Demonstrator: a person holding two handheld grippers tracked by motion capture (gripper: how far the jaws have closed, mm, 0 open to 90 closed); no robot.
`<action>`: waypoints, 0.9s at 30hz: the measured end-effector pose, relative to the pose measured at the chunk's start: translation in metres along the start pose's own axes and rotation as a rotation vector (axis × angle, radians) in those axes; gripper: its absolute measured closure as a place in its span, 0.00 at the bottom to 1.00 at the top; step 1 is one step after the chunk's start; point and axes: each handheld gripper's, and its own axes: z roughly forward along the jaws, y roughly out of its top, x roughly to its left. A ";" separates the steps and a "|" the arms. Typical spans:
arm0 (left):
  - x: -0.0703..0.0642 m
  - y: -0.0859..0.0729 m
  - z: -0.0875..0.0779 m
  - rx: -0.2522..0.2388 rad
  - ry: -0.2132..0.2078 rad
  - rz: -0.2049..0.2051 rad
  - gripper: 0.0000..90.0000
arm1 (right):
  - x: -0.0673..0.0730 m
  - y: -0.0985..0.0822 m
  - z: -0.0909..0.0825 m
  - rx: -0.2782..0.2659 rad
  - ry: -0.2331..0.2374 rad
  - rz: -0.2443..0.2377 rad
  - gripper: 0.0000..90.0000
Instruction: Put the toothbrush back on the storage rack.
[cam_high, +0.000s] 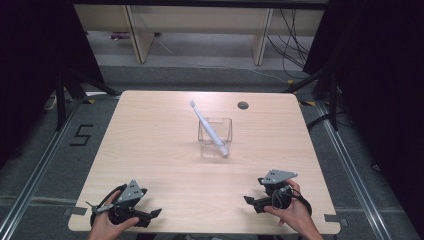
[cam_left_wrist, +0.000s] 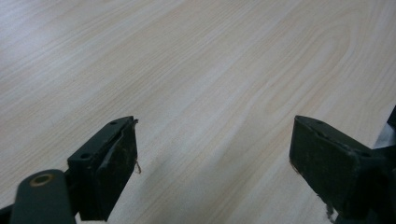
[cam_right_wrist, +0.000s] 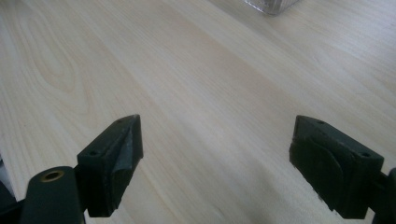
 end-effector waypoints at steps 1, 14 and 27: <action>0.000 0.000 0.000 0.002 0.001 0.000 0.16 | 0.000 -0.002 -0.001 -0.003 0.011 -0.002 0.19; 0.002 0.000 -0.001 0.016 0.009 0.010 0.16 | 0.000 -0.011 -0.005 -0.009 0.005 -0.006 0.18; 0.002 0.001 -0.001 0.024 -0.001 0.028 0.17 | -0.001 -0.013 -0.005 -0.005 0.001 -0.014 0.18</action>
